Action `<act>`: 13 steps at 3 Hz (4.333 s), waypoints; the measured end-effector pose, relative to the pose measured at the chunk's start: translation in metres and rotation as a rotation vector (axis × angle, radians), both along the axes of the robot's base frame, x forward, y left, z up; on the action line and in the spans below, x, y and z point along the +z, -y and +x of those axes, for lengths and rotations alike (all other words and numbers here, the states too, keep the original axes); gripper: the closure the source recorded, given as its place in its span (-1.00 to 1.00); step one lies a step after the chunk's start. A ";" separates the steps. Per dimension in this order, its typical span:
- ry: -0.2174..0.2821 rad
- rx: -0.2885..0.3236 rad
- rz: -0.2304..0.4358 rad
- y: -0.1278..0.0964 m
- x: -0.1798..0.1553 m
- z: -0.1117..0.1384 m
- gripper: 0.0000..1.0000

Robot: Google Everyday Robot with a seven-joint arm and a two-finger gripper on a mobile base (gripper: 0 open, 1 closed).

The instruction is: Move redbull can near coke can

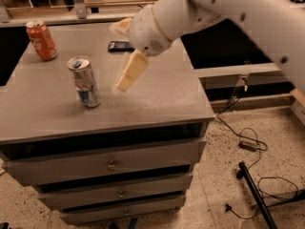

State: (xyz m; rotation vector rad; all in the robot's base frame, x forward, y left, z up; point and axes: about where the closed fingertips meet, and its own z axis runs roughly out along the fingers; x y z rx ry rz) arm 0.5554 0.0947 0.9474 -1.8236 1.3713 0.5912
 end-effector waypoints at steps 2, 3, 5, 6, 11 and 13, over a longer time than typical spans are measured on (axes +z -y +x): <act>-0.116 0.050 0.264 -0.043 -0.028 0.038 -1.00; -0.129 0.060 0.278 -0.044 -0.029 0.035 -1.00; -0.275 0.194 0.372 -0.077 -0.036 0.001 -1.00; -0.275 0.194 0.372 -0.078 -0.036 0.001 -1.00; -0.214 0.193 0.287 -0.091 0.002 0.029 1.00; -0.148 0.130 0.312 -0.104 0.034 0.107 1.00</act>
Offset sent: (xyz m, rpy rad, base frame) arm 0.0521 0.0527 -0.0318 0.3733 0.1586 0.0688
